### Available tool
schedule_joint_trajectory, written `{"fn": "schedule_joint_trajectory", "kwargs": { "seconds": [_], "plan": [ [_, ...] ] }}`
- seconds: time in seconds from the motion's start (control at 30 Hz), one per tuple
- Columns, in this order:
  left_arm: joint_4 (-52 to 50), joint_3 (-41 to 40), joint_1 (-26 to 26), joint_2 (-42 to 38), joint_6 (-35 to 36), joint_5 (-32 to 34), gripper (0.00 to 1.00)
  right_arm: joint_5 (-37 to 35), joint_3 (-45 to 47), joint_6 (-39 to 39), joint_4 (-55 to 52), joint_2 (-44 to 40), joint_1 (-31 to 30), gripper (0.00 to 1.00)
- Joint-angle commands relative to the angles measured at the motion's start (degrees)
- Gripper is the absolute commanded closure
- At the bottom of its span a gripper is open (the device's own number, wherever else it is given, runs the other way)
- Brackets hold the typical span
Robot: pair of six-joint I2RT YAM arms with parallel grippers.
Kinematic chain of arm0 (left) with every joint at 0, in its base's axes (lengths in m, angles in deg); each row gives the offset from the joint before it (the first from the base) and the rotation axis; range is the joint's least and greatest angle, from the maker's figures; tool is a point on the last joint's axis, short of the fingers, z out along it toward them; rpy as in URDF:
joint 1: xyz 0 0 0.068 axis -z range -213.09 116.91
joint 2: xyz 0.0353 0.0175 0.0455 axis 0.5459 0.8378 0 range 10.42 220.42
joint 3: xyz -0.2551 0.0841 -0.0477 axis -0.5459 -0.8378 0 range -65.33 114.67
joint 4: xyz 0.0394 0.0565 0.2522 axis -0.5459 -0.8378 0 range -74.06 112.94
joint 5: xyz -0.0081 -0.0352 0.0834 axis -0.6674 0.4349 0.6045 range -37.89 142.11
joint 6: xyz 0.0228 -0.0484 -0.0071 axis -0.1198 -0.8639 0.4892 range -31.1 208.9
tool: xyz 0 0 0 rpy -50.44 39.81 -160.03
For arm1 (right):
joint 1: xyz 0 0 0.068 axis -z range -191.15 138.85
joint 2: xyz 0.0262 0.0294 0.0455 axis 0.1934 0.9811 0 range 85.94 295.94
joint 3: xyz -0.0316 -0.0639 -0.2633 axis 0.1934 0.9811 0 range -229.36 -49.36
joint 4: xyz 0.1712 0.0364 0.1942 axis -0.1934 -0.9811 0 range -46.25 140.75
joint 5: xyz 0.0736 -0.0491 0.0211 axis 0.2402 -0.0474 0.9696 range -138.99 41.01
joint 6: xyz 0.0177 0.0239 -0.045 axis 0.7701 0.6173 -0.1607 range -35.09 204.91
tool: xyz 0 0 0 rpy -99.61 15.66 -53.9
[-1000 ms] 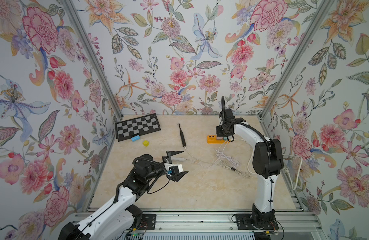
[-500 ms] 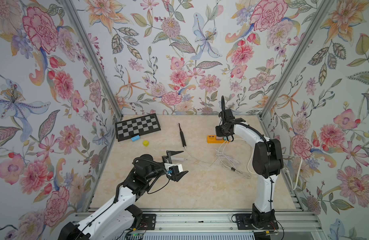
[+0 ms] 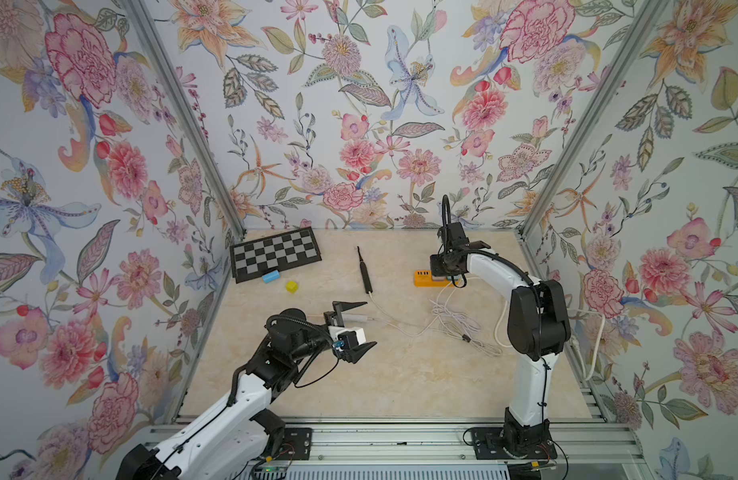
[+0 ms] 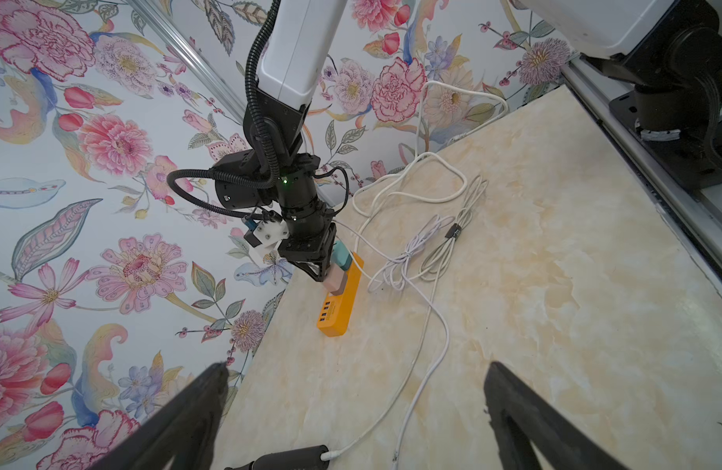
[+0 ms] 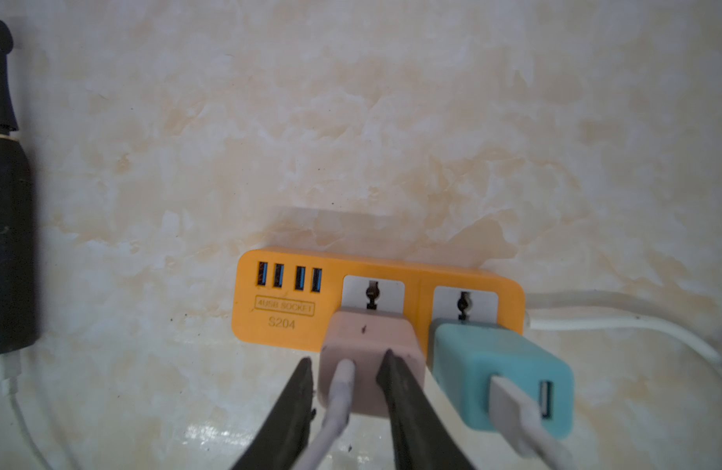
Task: Charge the electric toothbrush
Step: Insert the plug into the socket, then reset both arms
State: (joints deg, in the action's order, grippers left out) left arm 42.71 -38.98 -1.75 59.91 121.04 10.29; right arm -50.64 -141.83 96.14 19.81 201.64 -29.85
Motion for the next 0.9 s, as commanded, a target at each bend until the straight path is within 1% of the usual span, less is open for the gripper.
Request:
{"fn": "schedule_joint_trajectory", "kwargs": {
  "seconds": [0.0,0.07,0.17,0.27,0.33,0.4,0.43,0.47,0.5,0.53,0.57,0.63,0.67,0.73,0.77,0.8,0.83,0.87],
  "plan": [
    [1.1,-0.2,-0.5,-0.6,-0.3,-0.9,0.01,7.3,4.5,4.5,-6.2,-3.1,-2.7,0.51],
    [0.9,-0.3,-0.6,-0.7,-0.1,-0.7,0.01,10.3,6.8,6.2,-3.4,-5.1,-3.2,0.43],
    [1.1,-0.3,-0.4,-0.4,-0.1,-0.7,0.01,15.2,8.6,8.0,-2.0,-6.4,-3.0,0.41],
    [1.0,-0.2,-0.5,0.1,-0.3,-1.1,0.01,21.3,10.4,10.1,-1.0,-7.9,-2.3,0.33],
    [0.8,0.1,-0.6,0.2,-0.4,-1.1,0.01,23.6,11.2,11.2,-0.9,-9.1,-1.9,0.25],
    [0.6,0.1,-0.6,0.2,-0.2,-0.8,0.01,25.8,11.3,12.1,-0.6,-10.8,-1.1,0.1],
    [0.5,0.0,-0.5,0.2,-0.2,-0.7,0.01,26.6,11.4,13.0,-0.2,-11.7,-0.7,0.06],
    [0.5,0.0,-0.6,0.3,-0.2,-0.6,0.01,28.6,11.8,14.1,0.4,-12.3,-0.6,0.05],
    [0.5,0.1,-0.6,0.4,-0.7,-0.2,0.01,30.8,11.8,15.2,0.4,-12.5,-0.9,0.0],
    [0.7,0.3,-0.5,0.4,-2.0,0.7,0.01,32.7,11.8,15.9,0.4,-12.8,-1.6,0.0],
    [1.8,0.6,-0.6,0.6,-5.3,2.4,0.01,34.7,11.7,16.1,0.4,-13.3,-3.1,0.0],
    [4.3,2.4,-0.4,0.9,-14.6,9.1,0.01,36.6,11.0,15.2,0.5,-15.1,-6.5,0.0],
    [5.2,3.9,-0.3,1.1,-20.5,14.9,0.01,37.1,10.2,14.4,0.9,-16.5,-8.1,0.0],
    [6.6,5.9,-0.4,0.7,-33.0,30.7,0.01,34.3,9.7,13.2,3.1,-20.9,-9.8,0.0],
    [6.4,5.8,-0.4,0.1,-39.2,40.6,0.01,30.8,10.5,12.8,4.9,-23.8,-9.7,0.0],
    [6.6,5.0,-0.4,-0.6,-42.7,49.0,0.01,25.9,12.0,12.1,6.5,-27.0,-9.0,0.0],
    [7.8,3.4,-0.4,-1.1,-43.1,55.3,0.01,20.4,14.1,10.8,8.0,-30.1,-8.3,0.0],
    [10.8,0.4,-0.6,-1.7,-41.1,61.8,0.01,12.1,17.2,9.0,9.6,-33.6,-7.0,0.0]
  ]
}}
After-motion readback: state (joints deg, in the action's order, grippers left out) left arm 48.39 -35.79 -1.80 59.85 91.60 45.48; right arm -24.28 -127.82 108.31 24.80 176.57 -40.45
